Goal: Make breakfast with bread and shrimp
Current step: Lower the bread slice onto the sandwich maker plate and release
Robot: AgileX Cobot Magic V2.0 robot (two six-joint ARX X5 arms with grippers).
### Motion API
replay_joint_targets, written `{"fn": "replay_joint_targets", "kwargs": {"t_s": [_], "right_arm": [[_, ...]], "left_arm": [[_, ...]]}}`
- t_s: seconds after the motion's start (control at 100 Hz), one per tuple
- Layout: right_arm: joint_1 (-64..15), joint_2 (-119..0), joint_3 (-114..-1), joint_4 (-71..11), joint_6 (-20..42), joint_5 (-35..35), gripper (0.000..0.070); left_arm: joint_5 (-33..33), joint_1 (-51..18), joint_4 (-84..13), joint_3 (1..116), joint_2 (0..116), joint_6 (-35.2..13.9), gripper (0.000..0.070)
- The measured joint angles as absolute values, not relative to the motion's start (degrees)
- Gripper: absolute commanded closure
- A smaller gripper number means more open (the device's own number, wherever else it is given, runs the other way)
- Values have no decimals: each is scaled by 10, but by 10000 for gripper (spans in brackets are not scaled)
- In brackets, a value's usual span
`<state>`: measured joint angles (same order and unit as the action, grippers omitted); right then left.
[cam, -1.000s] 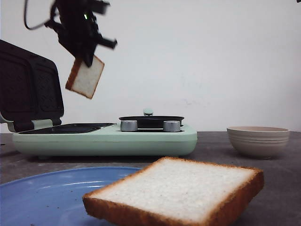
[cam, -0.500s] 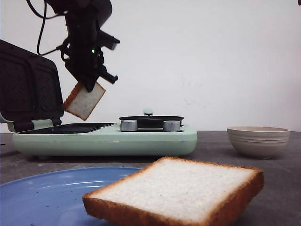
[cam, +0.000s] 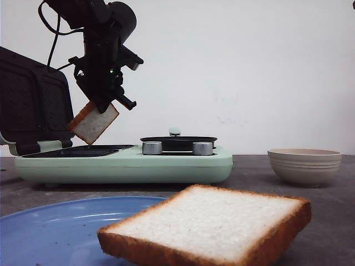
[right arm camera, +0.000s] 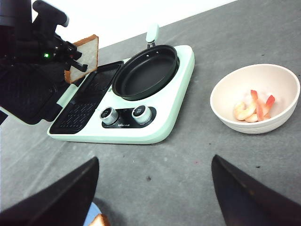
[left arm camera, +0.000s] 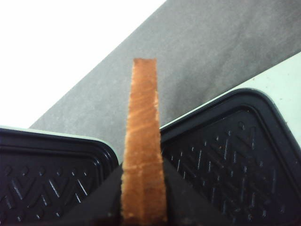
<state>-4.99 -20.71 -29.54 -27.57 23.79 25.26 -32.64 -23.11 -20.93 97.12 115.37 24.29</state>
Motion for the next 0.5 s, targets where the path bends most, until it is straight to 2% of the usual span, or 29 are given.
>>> {"fn": "replay_joint_targets", "kwargs": {"t_s": [0.16, 0.3, 0.41, 0.5], "right_arm": [[-50, -207, -295, -276, 238, 253, 240], [-50, -207, -295, -276, 238, 253, 240], [-50, -207, -295, -276, 238, 253, 240], [-50, -207, -295, -276, 238, 253, 240]], "left_arm": [[-306, -231, -210, 971, 1155, 238, 694], [-278, -231, -214, 971, 1156, 234, 581], [-271, -231, -217, 971, 1156, 234, 599], [-280, -231, -219, 971, 1156, 234, 645]]}}
